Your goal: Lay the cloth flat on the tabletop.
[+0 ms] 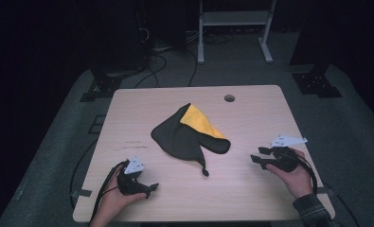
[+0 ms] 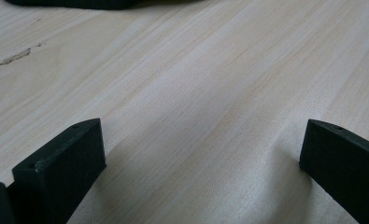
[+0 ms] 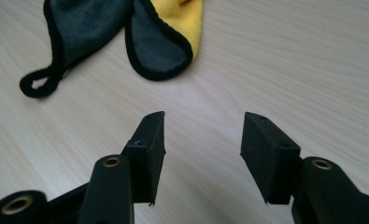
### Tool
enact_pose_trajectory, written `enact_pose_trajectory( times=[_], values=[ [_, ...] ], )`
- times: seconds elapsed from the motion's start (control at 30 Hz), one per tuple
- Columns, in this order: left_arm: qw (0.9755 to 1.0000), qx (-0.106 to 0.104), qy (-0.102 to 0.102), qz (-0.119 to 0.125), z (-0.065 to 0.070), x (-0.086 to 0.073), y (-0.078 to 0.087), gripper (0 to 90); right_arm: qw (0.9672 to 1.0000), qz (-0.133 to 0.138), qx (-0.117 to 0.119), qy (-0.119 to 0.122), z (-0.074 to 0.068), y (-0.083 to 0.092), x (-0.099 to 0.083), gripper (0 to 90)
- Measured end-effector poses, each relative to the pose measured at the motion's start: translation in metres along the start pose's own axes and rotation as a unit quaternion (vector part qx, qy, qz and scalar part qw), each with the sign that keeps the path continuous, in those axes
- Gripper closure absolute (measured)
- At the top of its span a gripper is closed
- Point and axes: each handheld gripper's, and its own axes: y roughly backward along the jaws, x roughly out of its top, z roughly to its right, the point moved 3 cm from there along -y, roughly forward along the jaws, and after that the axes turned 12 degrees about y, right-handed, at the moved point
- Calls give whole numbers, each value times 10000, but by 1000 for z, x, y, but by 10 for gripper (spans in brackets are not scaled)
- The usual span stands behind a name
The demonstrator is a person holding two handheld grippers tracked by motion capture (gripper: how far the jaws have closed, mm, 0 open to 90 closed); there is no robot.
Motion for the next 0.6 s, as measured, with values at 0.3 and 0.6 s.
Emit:
enact_pose_trajectory(
  times=[0.3,0.6],
  values=[
    [10000,0,-3,1,0,0,0,0,9998,12,103,180,-2,-20,20,517],
    [10000,11,-11,8,0,0,0,0,9993,110,251,263,0,-38,42,556]
  ],
)
